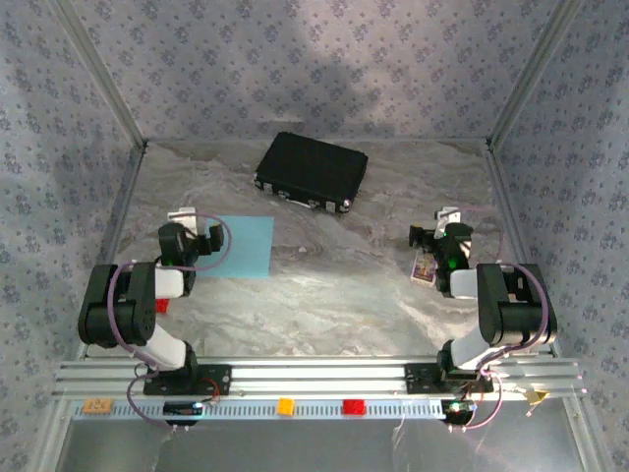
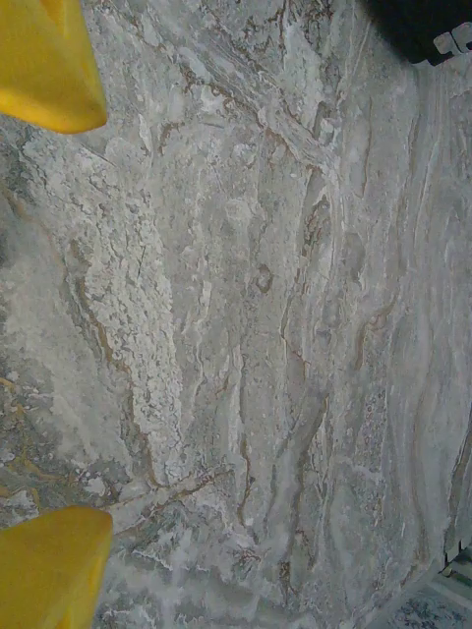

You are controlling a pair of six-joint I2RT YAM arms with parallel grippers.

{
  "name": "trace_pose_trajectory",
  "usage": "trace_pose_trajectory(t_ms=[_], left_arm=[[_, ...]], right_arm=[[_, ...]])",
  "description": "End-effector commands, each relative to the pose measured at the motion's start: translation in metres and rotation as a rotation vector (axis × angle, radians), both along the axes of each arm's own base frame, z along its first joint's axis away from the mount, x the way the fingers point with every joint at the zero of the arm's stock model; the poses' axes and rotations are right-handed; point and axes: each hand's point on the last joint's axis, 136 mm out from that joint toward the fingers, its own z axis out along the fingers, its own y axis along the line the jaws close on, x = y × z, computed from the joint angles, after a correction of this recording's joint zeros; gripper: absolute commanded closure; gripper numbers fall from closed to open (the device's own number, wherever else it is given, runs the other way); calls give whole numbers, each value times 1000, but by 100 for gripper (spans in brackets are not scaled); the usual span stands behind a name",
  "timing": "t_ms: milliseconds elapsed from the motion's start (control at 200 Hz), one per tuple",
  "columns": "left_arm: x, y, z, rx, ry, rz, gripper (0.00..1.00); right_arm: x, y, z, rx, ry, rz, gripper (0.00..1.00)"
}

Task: Fold a paper plane with a square sheet of paper (pick it up from the middle)
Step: Move the square sheet of paper to the center of the table.

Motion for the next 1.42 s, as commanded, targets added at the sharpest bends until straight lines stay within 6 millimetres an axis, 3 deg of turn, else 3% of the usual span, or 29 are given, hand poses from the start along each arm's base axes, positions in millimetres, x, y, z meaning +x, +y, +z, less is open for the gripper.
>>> trace_pose_trajectory(t_ms=[0,864,1114,1344,1414], left_arm=[[9,-1,14,5,-43,-17,0],[8,0,14,5,-45,-14,0],[6,-7,16,28,-58,-38,0],[-6,0,41,31,-89,20,0],[-11,16,50,15,-43,133,0]], right_arm=[[6,-2,10,-9,-29,-3,1],[6,-3,10,-3,-29,-4,1],[4,6,13,-20,-35,38,1],[-8,4,41,-4,-34,3,1],[-13,3,53,39,-5,-24,1]])
